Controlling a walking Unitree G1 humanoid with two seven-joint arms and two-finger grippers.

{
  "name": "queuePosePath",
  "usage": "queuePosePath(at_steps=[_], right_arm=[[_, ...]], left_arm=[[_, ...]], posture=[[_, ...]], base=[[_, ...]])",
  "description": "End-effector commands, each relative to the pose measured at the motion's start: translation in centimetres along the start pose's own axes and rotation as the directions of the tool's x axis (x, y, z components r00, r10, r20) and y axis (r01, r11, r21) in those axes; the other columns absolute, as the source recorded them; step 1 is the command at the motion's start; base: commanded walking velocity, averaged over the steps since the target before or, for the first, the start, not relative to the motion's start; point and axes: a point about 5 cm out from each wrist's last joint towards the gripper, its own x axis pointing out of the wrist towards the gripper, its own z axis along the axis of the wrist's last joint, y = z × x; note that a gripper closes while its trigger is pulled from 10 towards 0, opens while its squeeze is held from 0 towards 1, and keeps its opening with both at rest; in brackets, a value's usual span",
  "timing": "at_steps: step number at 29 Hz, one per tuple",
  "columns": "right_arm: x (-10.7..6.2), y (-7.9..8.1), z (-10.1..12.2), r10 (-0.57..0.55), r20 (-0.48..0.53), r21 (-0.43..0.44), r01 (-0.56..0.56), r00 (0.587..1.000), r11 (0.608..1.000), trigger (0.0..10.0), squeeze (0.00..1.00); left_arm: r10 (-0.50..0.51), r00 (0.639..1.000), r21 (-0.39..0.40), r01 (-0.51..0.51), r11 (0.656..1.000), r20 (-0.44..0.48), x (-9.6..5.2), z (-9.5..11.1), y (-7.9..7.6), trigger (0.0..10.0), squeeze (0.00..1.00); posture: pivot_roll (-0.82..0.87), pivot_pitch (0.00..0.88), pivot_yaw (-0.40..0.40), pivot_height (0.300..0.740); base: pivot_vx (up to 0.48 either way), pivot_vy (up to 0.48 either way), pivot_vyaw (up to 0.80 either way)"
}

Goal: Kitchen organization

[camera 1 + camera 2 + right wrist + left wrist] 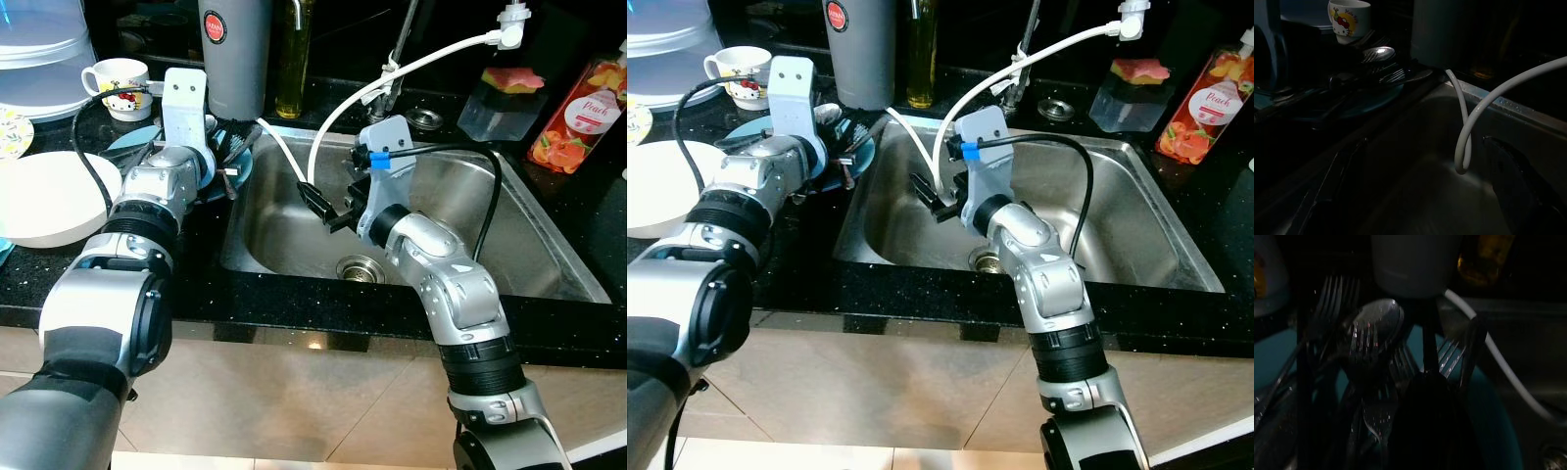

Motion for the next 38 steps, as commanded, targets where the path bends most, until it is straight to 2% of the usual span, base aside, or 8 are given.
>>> queuePosePath(at_steps=[1, 8, 9, 19, 20, 28, 29, 38], right_arm=[[-0.1, -0.3, 0.6, -0.026, 0.027, 0.023, 0.026, 0.999, 0.999, 10.0, 0.0], [0.0, -0.9, 0.9, -0.073, 0.049, 0.08, 0.069, 0.996, 0.994, 10.0, 0.0], [0.0, -0.9, 0.9, -0.074, 0.049, 0.079, 0.07, 0.996, 0.994, 10.0, 0.0], [0.0, -0.6, 0.8, -0.069, 0.053, 0.085, 0.064, 0.996, 0.994, 10.0, 0.0], [0.1, -0.5, 0.8, -0.07, 0.052, 0.086, 0.065, 0.996, 0.994, 10.0, 0.0], [0.1, -0.5, 0.8, -0.07, 0.053, 0.085, 0.065, 0.996, 0.994, 10.0, 0.0], [0.2, -0.4, 0.9, -0.066, 0.055, 0.085, 0.062, 0.996, 0.994, 10.0, 0.0], [0.2, -0.3, 0.8, -0.063, 0.056, 0.087, 0.058, 0.996, 0.995, 10.0, 0.0]], left_arm=[[-0.028, 0.997, -0.016, 0.029, 0.999, 0.077, -0.1, 1.7, -0.5, 10.0, 0.0], [-0.02, 1.0, 0.003, 0.02, 1.0, 0.019, 0.0, 0.8, -0.7, 10.0, 0.0], [-0.001, 1.0, 0.001, 0.001, 1.0, -0.015, 0.1, 0.3, -0.4, 10.0, 1.0], [-0.031, 0.994, -0.15, 0.015, 0.989, -0.101, 0.0, -0.8, -0.2, 10.0, 1.0], [-0.06, 0.99, -0.218, 0.032, 0.975, -0.124, 0.0, -1.0, -0.3, 10.0, 0.0], [-0.117, 0.979, -0.324, 0.057, 0.944, -0.169, -0.1, -1.5, -0.7, 9.5, 0.0], [-0.114, 0.977, -0.332, 0.048, 0.942, -0.183, -0.1, -1.6, -0.7, 0.0, 0.0], [-0.09, 0.975, -0.333, 0.018, 0.943, -0.204, -0.2, -2.0, -0.3, 0.0, 0.0]], posture=[[0.21, 0.066, -0.081, 0.74], [0.21, 0.066, -0.079, 0.74], [0.21, 0.065, -0.079, 0.74], [0.21, 0.06, -0.077, 0.74], [0.21, 0.057, -0.077, 0.74], [0.21, 0.052, -0.078, 0.74], [0.21, 0.048, -0.079, 0.74], [0.21, 0.043, -0.08, 0.74]], base=[[0.0, 0.0, 0.0], [0.0, 0.0, 0.0], [0.0, 0.0, 0.0], [0.0, 0.0, 0.0], [0.0, 0.0, 0.0], [0.0, 0.0, 0.0], [0.0, 0.0, 0.0], [0.0, 0.0, 0.0]])
